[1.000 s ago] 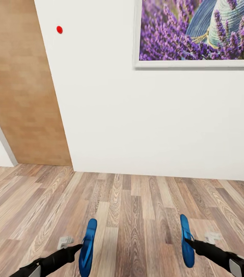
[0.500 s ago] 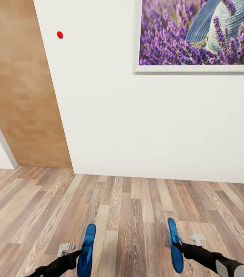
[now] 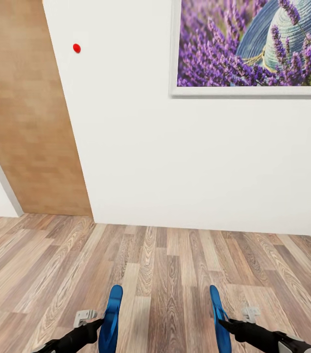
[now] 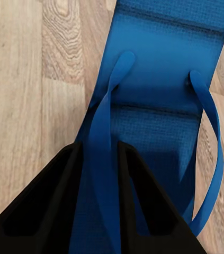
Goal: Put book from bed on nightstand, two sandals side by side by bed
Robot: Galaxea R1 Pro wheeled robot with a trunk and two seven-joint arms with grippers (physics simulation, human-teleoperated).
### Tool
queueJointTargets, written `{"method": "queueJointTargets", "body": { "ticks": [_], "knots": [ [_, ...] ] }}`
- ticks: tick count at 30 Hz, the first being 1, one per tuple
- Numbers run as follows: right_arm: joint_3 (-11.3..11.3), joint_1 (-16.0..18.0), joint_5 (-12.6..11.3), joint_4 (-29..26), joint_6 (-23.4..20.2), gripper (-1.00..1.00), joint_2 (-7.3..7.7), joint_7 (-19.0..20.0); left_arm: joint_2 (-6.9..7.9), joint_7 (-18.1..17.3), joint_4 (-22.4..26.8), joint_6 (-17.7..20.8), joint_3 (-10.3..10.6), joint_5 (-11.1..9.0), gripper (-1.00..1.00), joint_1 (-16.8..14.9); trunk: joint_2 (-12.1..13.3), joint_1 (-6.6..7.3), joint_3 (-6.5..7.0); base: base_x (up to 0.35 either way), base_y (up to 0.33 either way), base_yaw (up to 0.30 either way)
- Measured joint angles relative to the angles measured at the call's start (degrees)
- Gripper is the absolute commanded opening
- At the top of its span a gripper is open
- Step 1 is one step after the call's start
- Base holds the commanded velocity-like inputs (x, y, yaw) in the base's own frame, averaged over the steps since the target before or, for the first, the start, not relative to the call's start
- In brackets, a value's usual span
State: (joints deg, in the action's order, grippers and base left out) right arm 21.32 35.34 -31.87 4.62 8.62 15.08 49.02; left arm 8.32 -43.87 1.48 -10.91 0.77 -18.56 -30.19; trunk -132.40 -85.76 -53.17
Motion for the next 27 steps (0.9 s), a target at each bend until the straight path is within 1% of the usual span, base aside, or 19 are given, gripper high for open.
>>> {"method": "queueJointTargets", "body": {
  "ticks": [10,21,27],
  "knots": [
    [0.00,0.00,-0.02,0.01,0.00,-1.00,-0.09,-0.10,0.02,-0.05,0.00,0.02,-0.06,-0.01,-1.00,-0.03,0.00,0.00,0.00,0.000,0.000,0.000],
    [-0.06,-0.42,-0.05,0.04,0.00,-1.00,-0.46,-0.12,-0.06,-0.06,0.01,0.08,-0.10,-0.05,-1.00,-0.02,4.40,2.41,1.97,0.000,0.000,0.000],
    [0.00,-0.44,-0.02,0.06,0.00,-1.00,-0.39,-0.12,-0.06,-0.06,0.00,0.09,0.00,-0.09,-1.00,0.00,4.41,2.42,1.97,0.000,0.000,0.000]
  ]
}}
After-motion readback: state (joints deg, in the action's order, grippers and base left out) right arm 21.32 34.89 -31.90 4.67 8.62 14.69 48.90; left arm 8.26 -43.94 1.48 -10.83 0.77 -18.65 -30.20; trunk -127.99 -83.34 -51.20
